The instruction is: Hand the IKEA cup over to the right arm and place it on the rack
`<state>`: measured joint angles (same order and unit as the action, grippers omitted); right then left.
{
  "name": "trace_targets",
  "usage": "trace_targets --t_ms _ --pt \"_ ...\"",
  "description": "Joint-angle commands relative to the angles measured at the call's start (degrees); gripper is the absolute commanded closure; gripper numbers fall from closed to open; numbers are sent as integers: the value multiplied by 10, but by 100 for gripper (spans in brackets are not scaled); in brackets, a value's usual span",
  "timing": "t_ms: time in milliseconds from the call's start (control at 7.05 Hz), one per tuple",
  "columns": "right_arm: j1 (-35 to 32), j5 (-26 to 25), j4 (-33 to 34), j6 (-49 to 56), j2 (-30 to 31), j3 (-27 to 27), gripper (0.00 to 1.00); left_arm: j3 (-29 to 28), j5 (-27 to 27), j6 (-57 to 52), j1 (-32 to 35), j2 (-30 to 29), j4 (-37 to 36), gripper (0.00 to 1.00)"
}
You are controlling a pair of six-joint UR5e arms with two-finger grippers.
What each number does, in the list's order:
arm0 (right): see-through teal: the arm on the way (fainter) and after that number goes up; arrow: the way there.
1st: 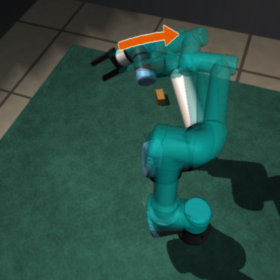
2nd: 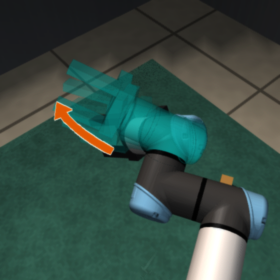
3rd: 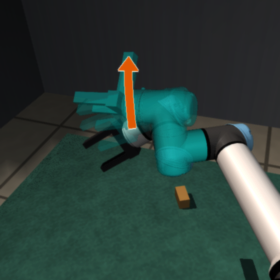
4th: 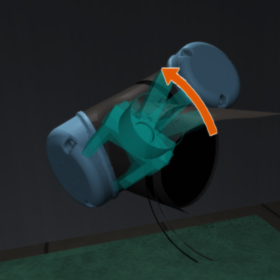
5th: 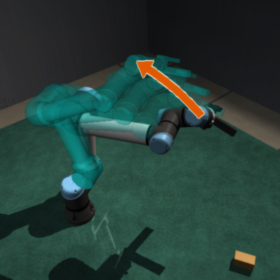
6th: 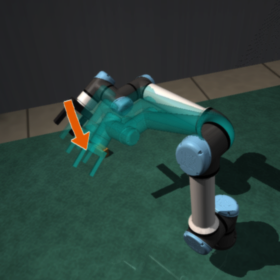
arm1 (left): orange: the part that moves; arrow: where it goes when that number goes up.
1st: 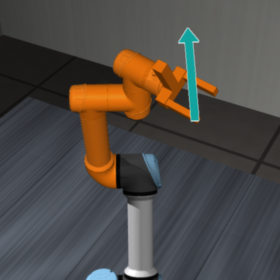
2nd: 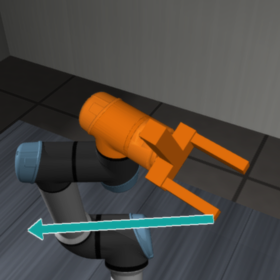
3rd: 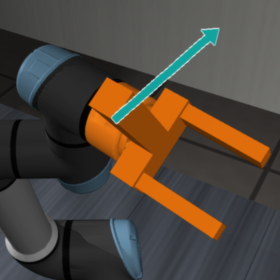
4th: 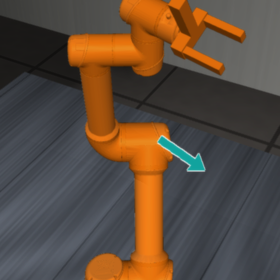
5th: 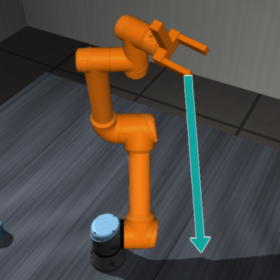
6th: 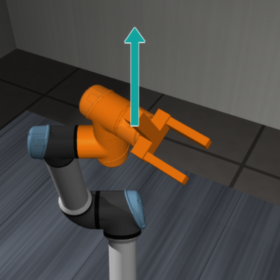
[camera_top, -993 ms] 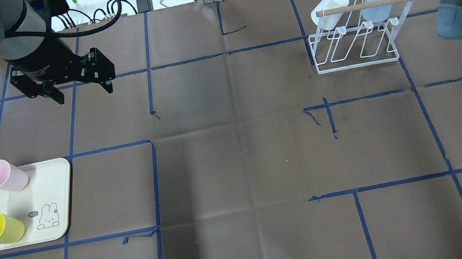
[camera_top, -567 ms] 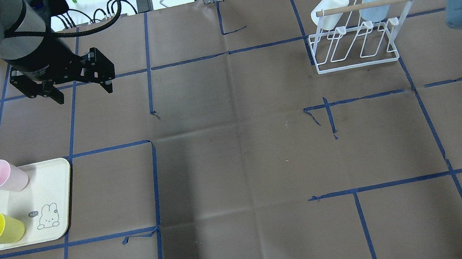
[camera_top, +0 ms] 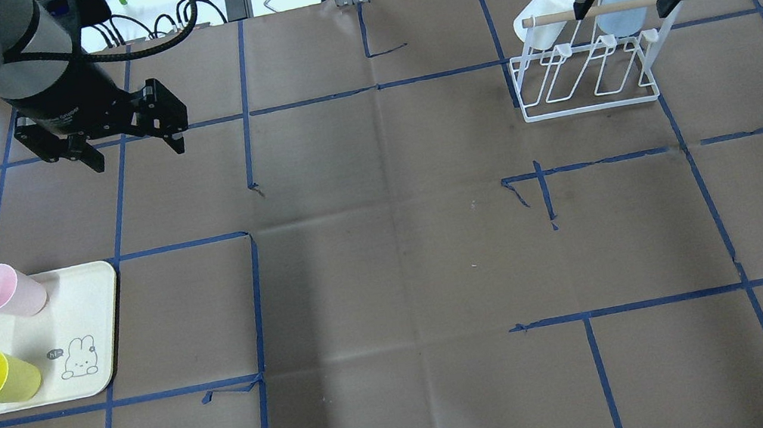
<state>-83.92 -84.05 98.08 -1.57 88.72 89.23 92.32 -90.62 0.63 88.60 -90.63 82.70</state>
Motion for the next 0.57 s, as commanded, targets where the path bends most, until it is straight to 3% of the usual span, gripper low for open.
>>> trace_targets --t_ms 0,426 --pt "-86 -51 -35 -53 11 -2 0 1 0 0 0 -1 0 1" --pt "-100 -55 -53 -62 15 8 0 1 0 0 1 -1 0 1"
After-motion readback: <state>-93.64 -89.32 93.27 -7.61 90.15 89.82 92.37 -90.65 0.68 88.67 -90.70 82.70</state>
